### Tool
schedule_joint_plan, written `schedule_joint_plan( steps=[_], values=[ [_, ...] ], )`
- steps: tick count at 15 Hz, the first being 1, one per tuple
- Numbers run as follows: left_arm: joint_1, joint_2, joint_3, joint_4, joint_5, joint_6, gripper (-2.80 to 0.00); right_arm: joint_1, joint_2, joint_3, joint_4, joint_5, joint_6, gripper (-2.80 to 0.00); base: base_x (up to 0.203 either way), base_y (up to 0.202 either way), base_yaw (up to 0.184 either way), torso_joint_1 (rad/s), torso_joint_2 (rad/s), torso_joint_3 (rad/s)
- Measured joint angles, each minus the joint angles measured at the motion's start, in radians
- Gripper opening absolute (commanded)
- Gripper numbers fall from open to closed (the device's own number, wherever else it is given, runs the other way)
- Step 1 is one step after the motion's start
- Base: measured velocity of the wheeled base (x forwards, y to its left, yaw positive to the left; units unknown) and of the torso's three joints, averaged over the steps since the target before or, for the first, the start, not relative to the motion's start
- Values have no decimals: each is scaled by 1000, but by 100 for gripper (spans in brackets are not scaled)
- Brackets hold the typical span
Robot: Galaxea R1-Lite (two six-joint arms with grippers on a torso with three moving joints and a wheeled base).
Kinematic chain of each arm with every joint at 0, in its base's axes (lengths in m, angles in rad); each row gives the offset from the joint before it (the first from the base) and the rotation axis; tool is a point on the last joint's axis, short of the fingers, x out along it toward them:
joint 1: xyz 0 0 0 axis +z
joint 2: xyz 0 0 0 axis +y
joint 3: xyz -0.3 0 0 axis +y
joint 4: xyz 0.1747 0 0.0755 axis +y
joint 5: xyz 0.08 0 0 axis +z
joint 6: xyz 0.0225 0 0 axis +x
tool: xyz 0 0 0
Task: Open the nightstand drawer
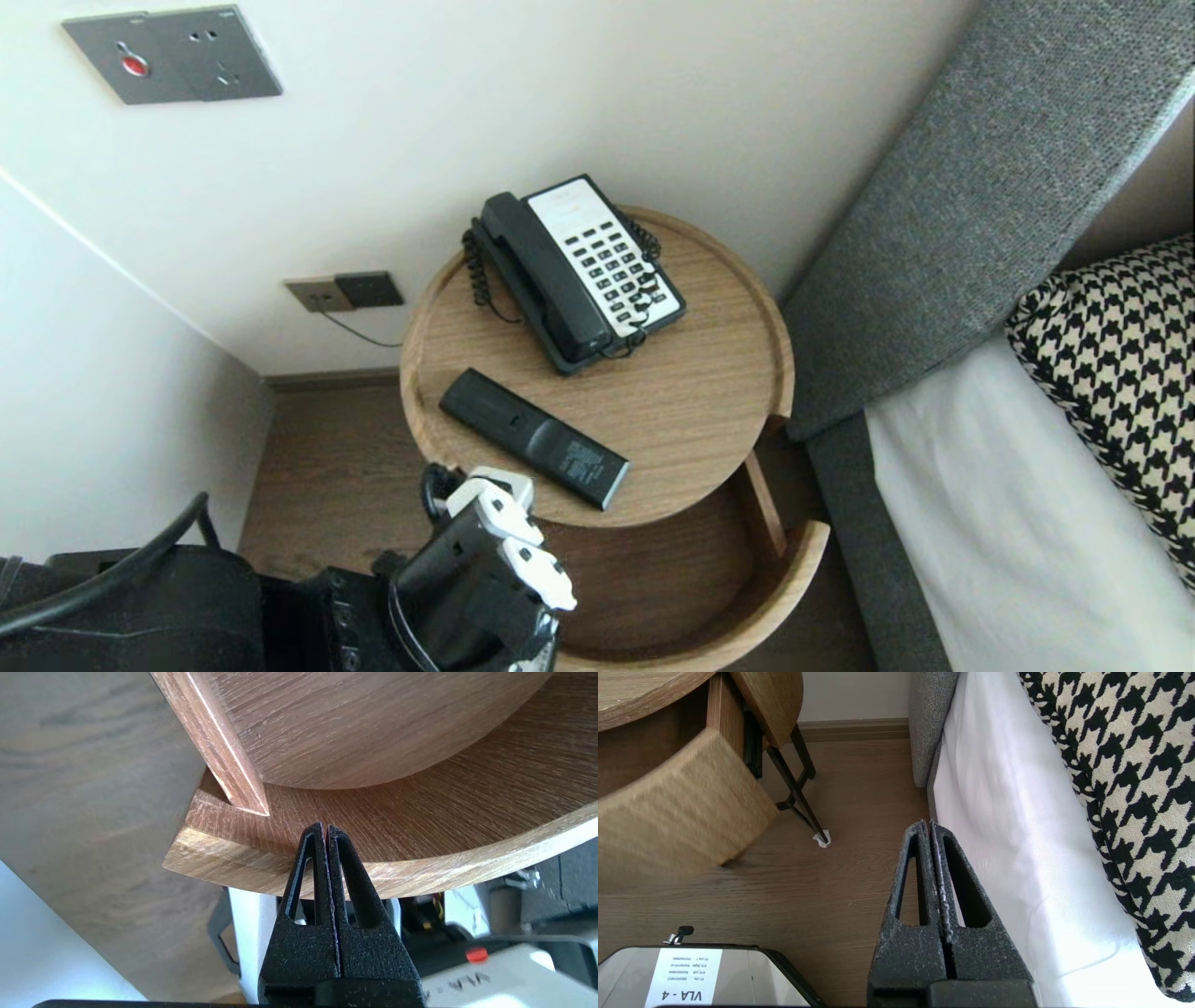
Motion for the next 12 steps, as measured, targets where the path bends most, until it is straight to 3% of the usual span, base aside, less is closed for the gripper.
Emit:
schedule_joint_plan(
  steps=[12],
  values=[
    [-134, -21, 104, 0, -3, -63, -280, 0, 0, 0, 0, 0, 0, -280, 0, 0, 0, 0, 0, 0]
  ],
)
